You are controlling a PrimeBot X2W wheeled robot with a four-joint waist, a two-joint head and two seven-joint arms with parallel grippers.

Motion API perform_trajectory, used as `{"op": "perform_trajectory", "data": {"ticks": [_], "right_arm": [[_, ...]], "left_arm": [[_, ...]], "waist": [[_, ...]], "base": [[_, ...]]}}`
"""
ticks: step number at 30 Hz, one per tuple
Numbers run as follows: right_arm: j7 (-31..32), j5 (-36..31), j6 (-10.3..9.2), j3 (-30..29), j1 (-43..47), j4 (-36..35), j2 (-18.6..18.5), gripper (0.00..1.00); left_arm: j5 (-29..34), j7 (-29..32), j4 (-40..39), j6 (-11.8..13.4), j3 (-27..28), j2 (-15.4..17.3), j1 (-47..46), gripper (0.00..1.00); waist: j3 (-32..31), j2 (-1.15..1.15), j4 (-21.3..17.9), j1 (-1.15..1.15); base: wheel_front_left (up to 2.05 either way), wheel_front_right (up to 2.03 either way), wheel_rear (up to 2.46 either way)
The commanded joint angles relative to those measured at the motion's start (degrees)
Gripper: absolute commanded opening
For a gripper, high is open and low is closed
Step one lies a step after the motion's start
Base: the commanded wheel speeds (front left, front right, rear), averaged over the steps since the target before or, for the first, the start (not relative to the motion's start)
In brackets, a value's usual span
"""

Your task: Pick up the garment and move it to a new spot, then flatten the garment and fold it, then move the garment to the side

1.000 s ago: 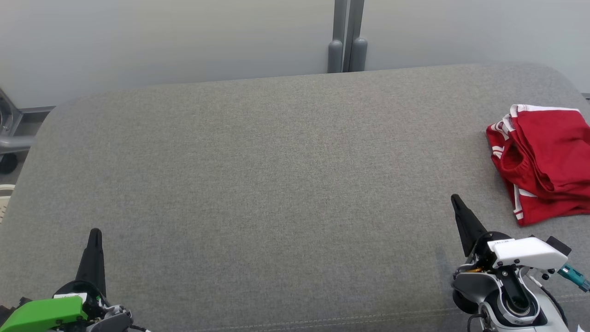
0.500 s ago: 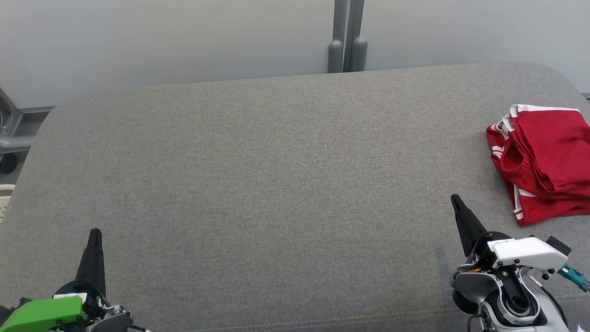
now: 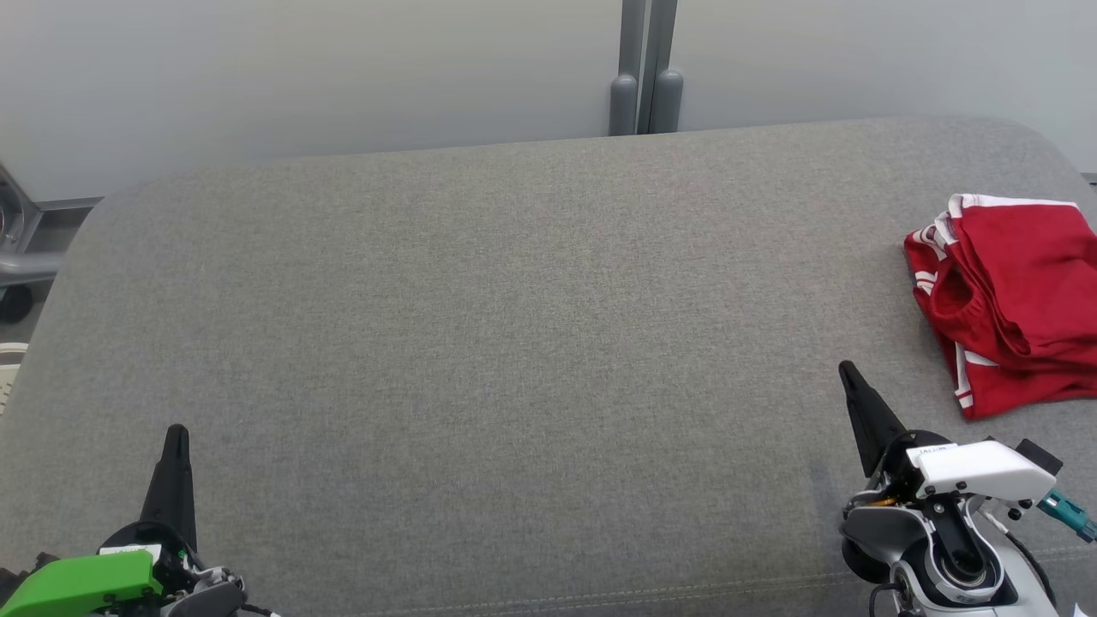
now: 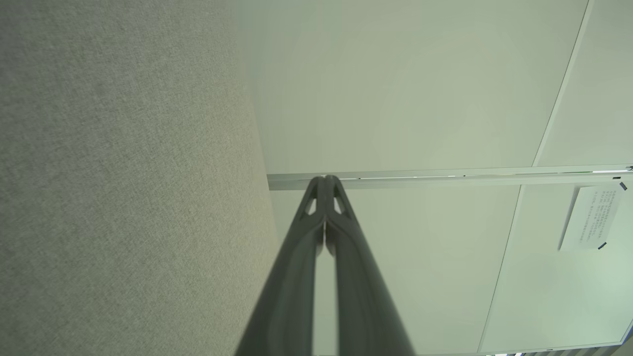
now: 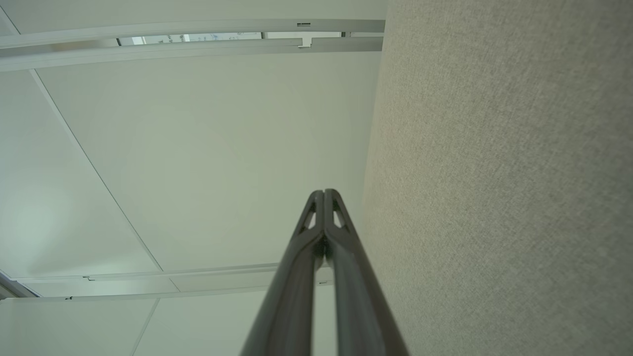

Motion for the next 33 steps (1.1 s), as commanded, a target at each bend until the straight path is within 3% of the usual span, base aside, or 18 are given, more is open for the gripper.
{"op": "perform_trajectory", "data": {"ticks": [1,33], "right_arm": [[0.21,-0.29,0.02,-0.14,-0.45,-0.08,-0.03,0.00],[0.42,-0.45,0.02,-0.35,-0.46,-0.06,0.09,0.00]], "left_arm": [[0.26,0.09,-0.09,-0.11,0.16,-0.02,-0.68,0.00],[0.29,0.23,-0.09,-0.11,0.26,-0.08,-0.70,0.00]], "waist": [[0.00,0.00,0.00,0.00],[0.00,0.00,0.00,0.00]], "base": [[0.00,0.00,0.00],[0.00,0.00,0.00]]}}
